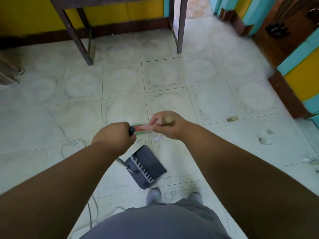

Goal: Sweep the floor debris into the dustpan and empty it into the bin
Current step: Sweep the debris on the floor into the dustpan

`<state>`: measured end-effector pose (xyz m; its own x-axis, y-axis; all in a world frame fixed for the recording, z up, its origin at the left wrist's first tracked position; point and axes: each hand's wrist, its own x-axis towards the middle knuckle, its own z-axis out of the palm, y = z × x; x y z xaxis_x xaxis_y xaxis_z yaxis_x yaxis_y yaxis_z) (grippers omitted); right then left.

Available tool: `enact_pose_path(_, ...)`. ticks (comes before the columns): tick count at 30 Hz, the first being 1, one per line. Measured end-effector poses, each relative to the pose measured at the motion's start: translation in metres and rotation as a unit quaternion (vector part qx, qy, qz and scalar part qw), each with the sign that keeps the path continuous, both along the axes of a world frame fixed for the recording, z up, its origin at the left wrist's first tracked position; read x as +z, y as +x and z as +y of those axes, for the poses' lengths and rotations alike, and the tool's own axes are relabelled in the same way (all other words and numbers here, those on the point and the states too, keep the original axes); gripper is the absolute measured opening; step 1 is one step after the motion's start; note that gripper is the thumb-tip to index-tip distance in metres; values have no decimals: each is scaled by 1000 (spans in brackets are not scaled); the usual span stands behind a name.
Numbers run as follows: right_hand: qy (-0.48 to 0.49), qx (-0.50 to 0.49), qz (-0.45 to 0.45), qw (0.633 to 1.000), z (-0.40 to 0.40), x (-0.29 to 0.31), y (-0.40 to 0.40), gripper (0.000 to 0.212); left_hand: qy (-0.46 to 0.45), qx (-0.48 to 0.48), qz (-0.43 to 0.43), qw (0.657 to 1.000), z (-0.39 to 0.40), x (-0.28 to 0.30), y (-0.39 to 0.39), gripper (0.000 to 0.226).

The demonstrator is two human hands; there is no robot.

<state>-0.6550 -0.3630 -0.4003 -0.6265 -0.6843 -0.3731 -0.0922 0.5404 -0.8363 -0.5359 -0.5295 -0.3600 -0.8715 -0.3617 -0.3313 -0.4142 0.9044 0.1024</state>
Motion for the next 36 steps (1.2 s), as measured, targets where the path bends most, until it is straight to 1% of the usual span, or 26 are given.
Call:
enact_pose_path(2,17,-50,-128,990,-2,-18,6,14,4,-3,-3,1000,-10,1,4,19)
enact_pose_path(4,18,-91,-269,959,0,-26,13,33,10,-7,-10,1000,-20,2,7,20)
enact_pose_path(5,10,-92,-307,947,3,-26,15,41,12,-9,-13,1000,-25,1,8,19)
enact_pose_path(7,-8,-85,-352,932,9,-27,17,49,3,-24,-21,999,-33,-2,11,15)
enact_pose_path(9,-25,-83,-399,913,13,-27,18,49,1,-46,-27,999,-37,-4,13,19)
enact_pose_path(12,-31,-101,-459,882,12,-24,18,33,29,-50,-22,998,-38,-4,14,26)
enact_pose_path(15,-44,-143,-489,859,9,-20,17,28,33,-51,-31,998,-40,-4,17,27)
enact_pose_path(17,-35,-146,-488,860,7,-18,17,28,34,-55,-32,997,-40,-5,19,27)
enact_pose_path(19,10,-142,-481,865,6,-16,17,33,37,-63,-33,997,-39,-7,21,26)
enact_pose_path(21,50,-142,-491,858,2,-11,18,41,41,-67,-35,996,-39,-8,21,23)
enact_pose_path(24,101,-146,-503,846,-6,-9,21,40,47,-68,-32,996,-40,-8,19,19)
enact_pose_path(25,132,-139,-496,847,-9,-9,23,39,48,-70,-30,996,-41,-8,19,18)
enact_pose_path(26,178,-125,-467,857,-11,-10,25,34,48,-70,-29,996,-41,-7,19,18)
enact_pose_path(27,232,-88,-428,869,-14,-9,28,26,50,-69,-29,996,-42,-7,18,17)
enact_pose_path(28,296,-31,-370,880,-16,-9,32,16,52,-68,-29,996,-42,-6,18,17)
enact_pose_path(29,360,30,-300,883,-20,-6,38,8,54,-66,-32,996,-42,-5,18,16)
enact_pose_path(30,403,82,-230,882,-25,-1,43,9,55,-65,-35,996,-42,-5,18,16)
enact_pose_path(31,418,117,-180,883,-31,3,48,17,54,-66,-37,996,-42,-5,18,16)
enact_pose_path(32,411,129,-162,888,-36,6,50,28,50,-68,-38,996,-42,-5,18,16)
enact_pose_path(33,402,130,-166,891,-41,11,51,34,47,-71,-39,996,-43,-6,18,15)
enact_pose_path(34,384,129,-170,898,-46,18,52,34,44,-74,-40,995,-43,-7,18,15)
enact_pose_path(36,353,128,-167,912,-50,22,47,45,38,-82,-41,995,-43,-9,18,16)
